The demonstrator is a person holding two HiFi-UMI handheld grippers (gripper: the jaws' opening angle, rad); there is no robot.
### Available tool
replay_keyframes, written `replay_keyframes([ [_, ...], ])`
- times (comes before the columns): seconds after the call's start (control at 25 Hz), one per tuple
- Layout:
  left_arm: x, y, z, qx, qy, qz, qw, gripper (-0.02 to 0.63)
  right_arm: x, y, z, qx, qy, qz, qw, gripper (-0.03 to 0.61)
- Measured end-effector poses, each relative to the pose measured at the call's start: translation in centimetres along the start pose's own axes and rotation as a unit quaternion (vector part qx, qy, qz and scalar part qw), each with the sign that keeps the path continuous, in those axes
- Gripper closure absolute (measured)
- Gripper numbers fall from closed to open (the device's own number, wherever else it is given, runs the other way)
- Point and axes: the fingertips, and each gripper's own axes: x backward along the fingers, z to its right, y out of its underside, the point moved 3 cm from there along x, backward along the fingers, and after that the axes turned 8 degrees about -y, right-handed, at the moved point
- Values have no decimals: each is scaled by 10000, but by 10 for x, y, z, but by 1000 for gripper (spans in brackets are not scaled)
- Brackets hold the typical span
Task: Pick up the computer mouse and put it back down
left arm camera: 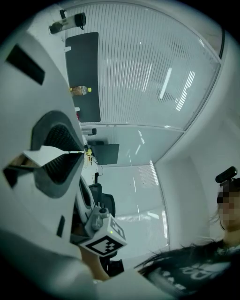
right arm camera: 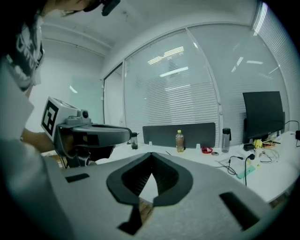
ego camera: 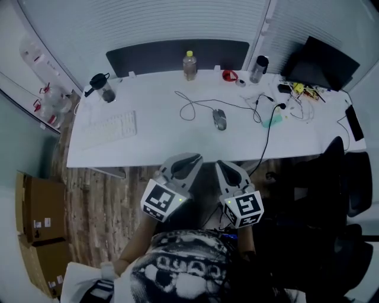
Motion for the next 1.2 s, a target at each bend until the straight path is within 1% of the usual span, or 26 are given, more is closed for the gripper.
replay_keyframes([
  [0.16,-32,-1,-32,48,122,57,9999,600,-29,-3,21,-6,162,-109,9998,586],
  [0.28,-53,-3,-49,100,249,98,9996,600,-43,-7,33,-20,312,-138,9994,586],
  [0.52,-75,5,-56,300,561,-32,9980,600,-54,-2,52,-205,558,-307,9978,586],
  [0.68,-80,20,-61,353,614,-193,9973,600,-65,5,60,-284,579,-432,9970,586],
  [0.84,-80,30,-73,473,476,-307,9973,600,-73,13,63,-379,536,-554,9963,586],
  [1.0,-79,38,-87,643,141,-397,9970,600,-83,18,76,-436,460,-628,9960,586],
  [1.2,-88,35,-99,609,-174,-358,9973,600,-97,19,116,-148,577,-635,9962,586],
])
